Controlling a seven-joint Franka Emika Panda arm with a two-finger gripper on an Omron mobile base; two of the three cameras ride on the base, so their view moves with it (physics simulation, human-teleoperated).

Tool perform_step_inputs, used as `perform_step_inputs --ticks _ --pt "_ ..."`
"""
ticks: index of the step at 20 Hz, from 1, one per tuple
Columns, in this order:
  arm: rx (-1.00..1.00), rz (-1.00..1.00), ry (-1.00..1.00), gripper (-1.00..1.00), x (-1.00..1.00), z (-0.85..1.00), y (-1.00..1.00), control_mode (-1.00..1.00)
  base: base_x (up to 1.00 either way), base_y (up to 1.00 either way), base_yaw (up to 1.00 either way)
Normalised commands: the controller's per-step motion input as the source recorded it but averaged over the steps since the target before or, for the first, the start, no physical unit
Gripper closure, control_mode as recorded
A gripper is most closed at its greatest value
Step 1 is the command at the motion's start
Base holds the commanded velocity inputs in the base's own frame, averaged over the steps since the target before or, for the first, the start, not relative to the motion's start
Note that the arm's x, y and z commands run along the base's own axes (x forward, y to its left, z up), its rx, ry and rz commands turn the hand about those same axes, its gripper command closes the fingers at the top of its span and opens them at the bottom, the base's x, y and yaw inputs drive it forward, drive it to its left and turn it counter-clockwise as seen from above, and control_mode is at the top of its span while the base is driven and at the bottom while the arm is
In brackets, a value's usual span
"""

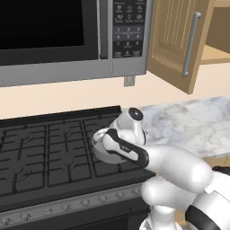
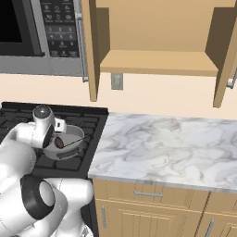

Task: Open the cabinet and move the ladle to the pot. Then close the cabinet.

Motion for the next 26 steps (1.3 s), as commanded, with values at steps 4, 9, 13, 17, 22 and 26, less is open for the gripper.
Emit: perform_step_inputs --ticks 4,9,13,17,22,26 --pt "0.00 0.00 -0.03 -1.00 -0.70 0.89 0.09 -1.00 0.00 0.00 0.00" --pt "-0.04 -0.05 0.00 -1.00 -0.99 0.98 0.00 -1.00 0.00 0.00 0.00" --pt "-0.10 -0.15 0.02 -1.00 -0.93 0.80 -0.15 -1.00 0.00 0.00 0.00" --pt "-0.14 -0.20 0.09 -1.00 -0.49 0.55 -0.60 -1.00 0.00 0.00 0.00" --pt "-0.11 -0.15 0.13 -1.00 -0.25 0.33 -0.68 -1.00 0.00 0.00 0.00" --pt "-0.01 -0.02 0.17 -1.00 -0.37 0.27 -0.34 -1.00 0.00 0.00 0.00"
